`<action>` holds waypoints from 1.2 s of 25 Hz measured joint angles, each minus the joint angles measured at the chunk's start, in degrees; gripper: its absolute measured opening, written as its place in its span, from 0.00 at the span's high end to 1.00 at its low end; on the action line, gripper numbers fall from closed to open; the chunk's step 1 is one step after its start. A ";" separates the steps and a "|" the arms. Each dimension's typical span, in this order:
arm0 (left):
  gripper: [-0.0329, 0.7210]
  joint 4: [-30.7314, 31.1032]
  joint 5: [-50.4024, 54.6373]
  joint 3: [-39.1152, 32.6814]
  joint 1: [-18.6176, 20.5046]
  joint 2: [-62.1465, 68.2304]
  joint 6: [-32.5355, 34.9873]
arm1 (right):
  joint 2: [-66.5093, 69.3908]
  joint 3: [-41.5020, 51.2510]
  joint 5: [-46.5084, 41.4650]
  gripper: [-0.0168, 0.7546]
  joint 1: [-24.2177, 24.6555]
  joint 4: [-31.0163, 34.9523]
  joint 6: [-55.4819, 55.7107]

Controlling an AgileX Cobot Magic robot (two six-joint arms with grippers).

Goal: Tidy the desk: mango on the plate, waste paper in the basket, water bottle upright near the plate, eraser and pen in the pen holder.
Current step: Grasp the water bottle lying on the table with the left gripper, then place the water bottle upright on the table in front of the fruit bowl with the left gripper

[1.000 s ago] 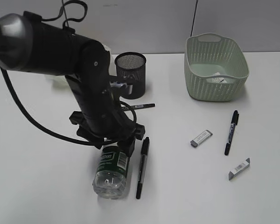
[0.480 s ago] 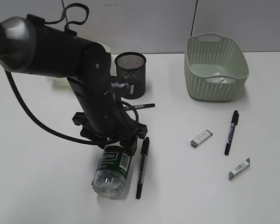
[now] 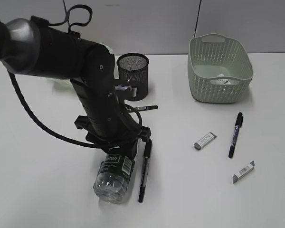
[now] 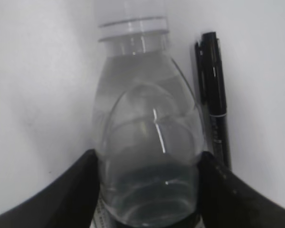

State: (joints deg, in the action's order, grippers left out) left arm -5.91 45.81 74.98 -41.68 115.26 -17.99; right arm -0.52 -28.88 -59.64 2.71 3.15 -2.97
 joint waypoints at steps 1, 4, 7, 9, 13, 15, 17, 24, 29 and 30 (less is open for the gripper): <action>0.34 0.00 0.00 0.00 0.00 -0.11 -0.02 | 0.00 0.00 0.00 0.42 0.00 0.00 0.00; 0.34 0.05 0.00 0.00 0.00 -0.23 -0.02 | 0.00 0.00 0.00 0.42 0.00 0.00 0.00; 0.35 0.16 0.28 0.00 0.00 -1.01 -0.02 | 0.00 0.00 0.00 0.42 0.00 0.00 0.00; 0.35 0.28 0.54 -0.05 0.00 -2.07 -0.02 | 0.00 0.00 0.00 0.42 0.00 0.00 0.00; 0.35 1.09 0.67 -0.05 0.11 -5.97 -0.02 | 0.00 0.00 0.00 0.42 0.00 0.00 0.00; 0.35 2.16 0.80 -0.05 0.43 -8.22 -0.02 | 0.00 0.00 0.00 0.42 0.00 0.00 0.00; 0.35 3.48 1.20 -0.05 1.18 -10.72 -0.02 | 0.00 0.00 0.00 0.42 0.00 0.00 0.00; 0.35 7.53 -2.11 -0.16 7.59 -21.37 -0.02 | 0.00 0.00 0.00 0.42 0.00 0.00 0.00; 0.36 13.64 -5.42 -2.50 14.73 -30.59 -0.02 | 0.00 0.00 0.00 0.42 0.00 0.00 0.00; 0.36 14.31 -6.48 -3.87 16.46 -32.69 -0.02 | 0.00 0.00 0.00 0.42 0.00 0.00 0.00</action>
State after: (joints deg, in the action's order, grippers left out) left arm 8.40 39.33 71.11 -25.23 82.57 -18.01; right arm -0.52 -28.88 -59.64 2.71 3.15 -2.97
